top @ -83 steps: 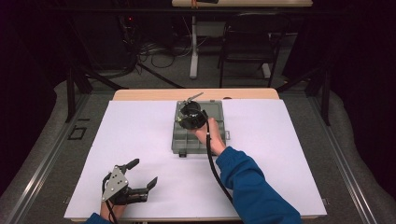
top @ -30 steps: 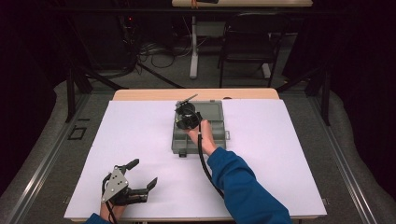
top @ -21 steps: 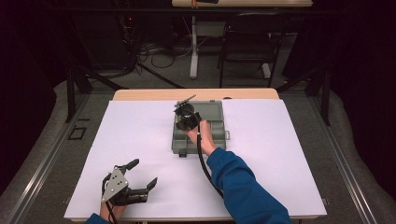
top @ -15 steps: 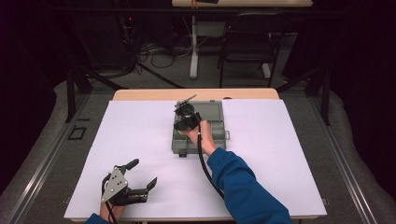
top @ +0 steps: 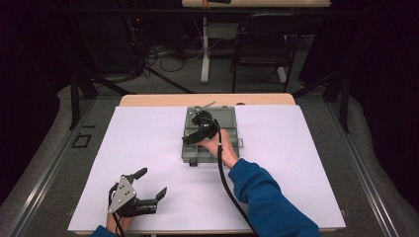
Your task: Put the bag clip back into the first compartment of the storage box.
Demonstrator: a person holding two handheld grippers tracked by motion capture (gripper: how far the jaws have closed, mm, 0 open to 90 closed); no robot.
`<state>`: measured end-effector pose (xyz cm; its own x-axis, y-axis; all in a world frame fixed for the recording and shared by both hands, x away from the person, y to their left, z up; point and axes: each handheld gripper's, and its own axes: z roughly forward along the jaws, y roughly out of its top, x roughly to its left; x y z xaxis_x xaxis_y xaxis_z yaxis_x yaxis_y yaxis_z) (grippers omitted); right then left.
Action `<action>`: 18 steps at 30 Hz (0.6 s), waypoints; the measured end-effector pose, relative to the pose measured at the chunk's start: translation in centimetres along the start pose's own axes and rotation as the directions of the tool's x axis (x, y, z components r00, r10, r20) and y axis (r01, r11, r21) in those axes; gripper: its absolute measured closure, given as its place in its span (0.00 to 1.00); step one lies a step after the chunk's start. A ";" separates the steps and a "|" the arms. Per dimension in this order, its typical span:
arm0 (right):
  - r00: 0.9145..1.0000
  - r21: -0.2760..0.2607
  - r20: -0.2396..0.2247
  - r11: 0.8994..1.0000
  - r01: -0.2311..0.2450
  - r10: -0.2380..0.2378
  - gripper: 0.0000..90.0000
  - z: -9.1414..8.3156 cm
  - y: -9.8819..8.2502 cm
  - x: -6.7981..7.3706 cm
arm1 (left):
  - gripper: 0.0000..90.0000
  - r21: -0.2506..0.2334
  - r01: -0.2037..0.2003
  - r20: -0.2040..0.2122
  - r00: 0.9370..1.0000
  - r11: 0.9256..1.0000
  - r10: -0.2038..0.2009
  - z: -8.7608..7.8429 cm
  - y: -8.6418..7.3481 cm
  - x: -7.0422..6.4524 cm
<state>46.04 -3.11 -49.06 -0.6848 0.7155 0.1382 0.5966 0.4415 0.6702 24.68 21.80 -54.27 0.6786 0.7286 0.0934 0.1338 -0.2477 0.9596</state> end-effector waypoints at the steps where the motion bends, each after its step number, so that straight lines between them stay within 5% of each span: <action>1: 1.000 -0.001 -0.002 1.000 -0.004 0.004 0.06 -0.2 -0.1 0.0 | 0.11 -0.002 0.000 -0.002 1.000 1.000 0.000 0.0 0.0 0.0; 18: 0.997 -0.063 -0.037 0.996 0.071 -0.073 0.00 -4.6 -2.8 0.6 | 0.11 0.000 0.008 -0.013 1.000 1.000 -0.008 -0.7 -0.3 0.0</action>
<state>42.03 -6.42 -47.52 -0.7419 0.6604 0.1158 0.5190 0.4563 0.7227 24.17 22.33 -54.34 0.6678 0.7389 0.0894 0.1391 -0.2419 0.9603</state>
